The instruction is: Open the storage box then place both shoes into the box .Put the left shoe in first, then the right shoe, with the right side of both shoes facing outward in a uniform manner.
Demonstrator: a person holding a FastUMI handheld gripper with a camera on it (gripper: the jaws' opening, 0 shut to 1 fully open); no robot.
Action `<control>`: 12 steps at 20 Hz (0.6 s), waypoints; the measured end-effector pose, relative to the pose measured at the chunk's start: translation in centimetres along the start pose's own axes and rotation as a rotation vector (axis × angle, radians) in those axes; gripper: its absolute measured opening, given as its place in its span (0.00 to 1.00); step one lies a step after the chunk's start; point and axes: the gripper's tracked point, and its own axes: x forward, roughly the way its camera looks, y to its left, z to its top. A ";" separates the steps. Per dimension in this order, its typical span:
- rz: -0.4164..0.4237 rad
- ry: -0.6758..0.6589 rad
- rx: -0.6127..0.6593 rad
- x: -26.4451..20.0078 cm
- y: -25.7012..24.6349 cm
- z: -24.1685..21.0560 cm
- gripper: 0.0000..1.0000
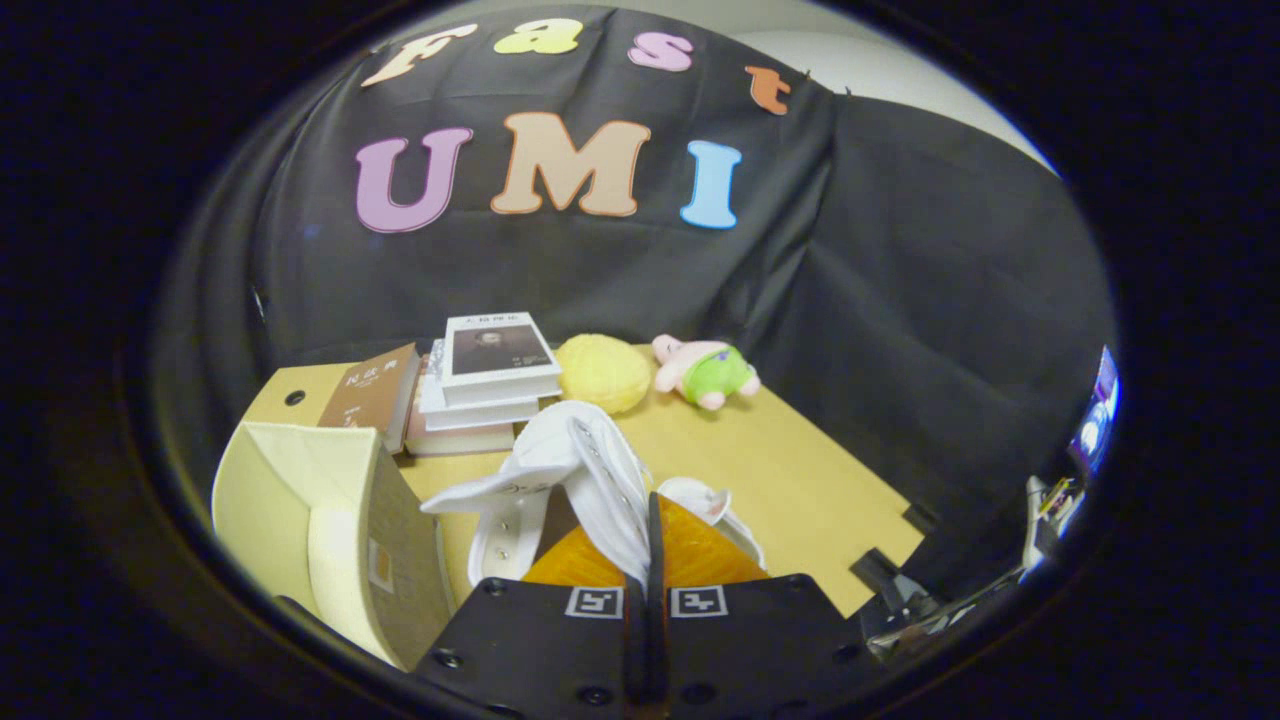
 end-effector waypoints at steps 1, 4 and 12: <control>-0.001 -0.012 -0.007 -1.2 0.6 1.4 0.03; 0.056 -0.033 0.010 -4.5 4.6 4.0 0.03; 0.241 0.003 0.100 -9.2 17.1 1.5 0.03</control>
